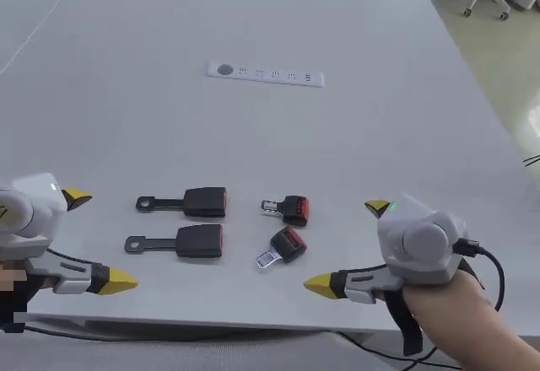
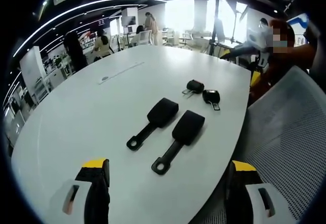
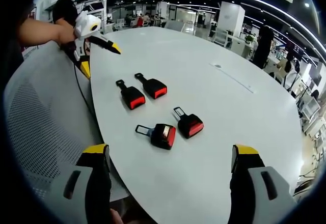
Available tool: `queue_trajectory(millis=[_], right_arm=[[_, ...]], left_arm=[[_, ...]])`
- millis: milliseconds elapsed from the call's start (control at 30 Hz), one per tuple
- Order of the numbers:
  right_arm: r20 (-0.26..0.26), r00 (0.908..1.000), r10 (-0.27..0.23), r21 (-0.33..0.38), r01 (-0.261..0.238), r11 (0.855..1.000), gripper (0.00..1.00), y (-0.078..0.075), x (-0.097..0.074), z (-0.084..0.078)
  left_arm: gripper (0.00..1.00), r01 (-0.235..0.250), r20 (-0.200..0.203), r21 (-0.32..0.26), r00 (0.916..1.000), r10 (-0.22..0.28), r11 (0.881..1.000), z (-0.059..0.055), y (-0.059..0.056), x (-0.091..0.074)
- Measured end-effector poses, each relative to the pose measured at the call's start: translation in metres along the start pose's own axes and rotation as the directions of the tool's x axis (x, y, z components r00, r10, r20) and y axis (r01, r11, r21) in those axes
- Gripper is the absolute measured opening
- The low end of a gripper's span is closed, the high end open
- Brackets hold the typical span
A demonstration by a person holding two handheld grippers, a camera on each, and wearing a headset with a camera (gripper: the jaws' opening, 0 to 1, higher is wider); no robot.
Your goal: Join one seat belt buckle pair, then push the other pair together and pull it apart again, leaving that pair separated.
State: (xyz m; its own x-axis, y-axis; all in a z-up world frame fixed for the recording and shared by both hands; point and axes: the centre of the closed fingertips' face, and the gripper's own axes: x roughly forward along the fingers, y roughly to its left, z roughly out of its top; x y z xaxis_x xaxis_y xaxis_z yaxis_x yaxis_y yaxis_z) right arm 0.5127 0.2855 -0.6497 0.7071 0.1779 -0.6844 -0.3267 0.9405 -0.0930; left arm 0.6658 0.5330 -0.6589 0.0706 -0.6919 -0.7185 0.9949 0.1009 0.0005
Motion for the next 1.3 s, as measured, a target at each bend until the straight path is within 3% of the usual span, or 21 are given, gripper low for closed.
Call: queue_trajectory(millis=[200, 367, 600, 833, 1000, 1200, 1300], right_arm=[[-0.004, 1.0000, 0.004, 0.003, -0.004, 1.000, 0.99, 0.002, 0.001, -0.002], [-0.006, 1.0000, 0.006, 0.002, -0.006, 1.000, 0.99, 0.002, 0.001, -0.003], [-0.006, 0.9999, 0.008, 0.001, -0.008, 1.000, 0.98, 0.001, 0.003, -0.003], [-0.004, 1.0000, 0.005, -0.002, -0.005, 1.000, 0.97, -0.002, 0.004, -0.003], [-0.003, 1.0000, 0.005, -0.002, -0.005, 1.000, 0.95, -0.004, 0.004, -0.003], [-0.007, 0.9999, 0.015, -0.011, -0.015, 1.000, 0.91, -0.004, 0.005, -0.006], [-0.005, 0.9997, 0.025, -0.030, -0.025, 0.999, 0.89, -0.002, 0.007, -0.005]], left_arm=[[0.97, -0.006, -0.004, 0.021, 1.0000, 0.007, 1.000, 0.000, 0.001, 0.000], [0.95, -0.017, -0.012, 0.003, 0.9998, 0.017, 1.000, -0.002, 0.004, -0.002], [0.93, 0.010, -0.015, 0.019, 0.9998, -0.010, 1.000, -0.001, -0.002, 0.000], [0.93, 0.018, -0.014, 0.027, 0.9997, -0.018, 0.999, 0.001, -0.002, -0.001], [0.91, 0.029, -0.021, 0.041, 0.9994, -0.028, 0.999, 0.002, -0.001, -0.001], [0.88, 0.066, -0.046, 0.082, 0.9970, -0.062, 0.994, 0.001, -0.009, 0.002], [0.88, 0.052, -0.057, 0.106, 0.9973, -0.047, 0.993, 0.003, -0.006, 0.004]])
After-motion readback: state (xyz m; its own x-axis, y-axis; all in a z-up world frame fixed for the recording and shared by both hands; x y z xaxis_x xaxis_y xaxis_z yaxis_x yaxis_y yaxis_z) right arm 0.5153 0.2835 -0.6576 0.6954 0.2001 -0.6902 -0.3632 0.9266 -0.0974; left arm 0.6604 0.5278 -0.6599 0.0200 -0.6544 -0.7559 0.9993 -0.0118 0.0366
